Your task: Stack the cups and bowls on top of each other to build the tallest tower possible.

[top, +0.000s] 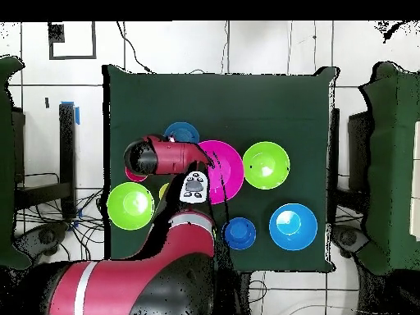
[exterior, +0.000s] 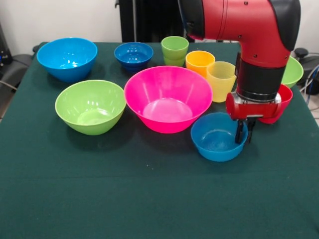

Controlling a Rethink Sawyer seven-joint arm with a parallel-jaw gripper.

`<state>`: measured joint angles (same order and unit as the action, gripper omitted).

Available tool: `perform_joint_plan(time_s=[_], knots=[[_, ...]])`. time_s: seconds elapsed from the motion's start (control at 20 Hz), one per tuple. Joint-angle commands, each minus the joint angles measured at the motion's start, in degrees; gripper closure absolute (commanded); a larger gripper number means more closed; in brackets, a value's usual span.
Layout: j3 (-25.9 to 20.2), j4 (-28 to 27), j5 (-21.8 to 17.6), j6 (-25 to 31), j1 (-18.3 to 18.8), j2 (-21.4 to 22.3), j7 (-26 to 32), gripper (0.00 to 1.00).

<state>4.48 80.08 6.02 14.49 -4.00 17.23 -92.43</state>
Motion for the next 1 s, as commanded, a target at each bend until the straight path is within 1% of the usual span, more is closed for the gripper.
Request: perform_joint_plan(time_s=[0.05,0.15,0.3,0.5,0.7,0.9,1.0], knots=[[-4.1,2.7,2.9,11.3,-0.8,7.5,-9.7,1.00],[-3.5,2.7,3.5,15.1,-1.1,9.7,-10.0,1.00],[-3.3,2.8,4.0,16.9,-0.9,11.3,-10.1,1.00],[-3.9,2.8,4.2,17.2,0.2,11.7,-9.0,1.00],[-3.3,4.1,4.3,18.5,-0.3,14.3,-9.4,1.00],[-3.1,4.2,4.4,20.3,-0.5,15.7,-9.5,1.00],[-2.7,4.4,4.2,20.2,-0.6,16.0,-9.6,1.00]])
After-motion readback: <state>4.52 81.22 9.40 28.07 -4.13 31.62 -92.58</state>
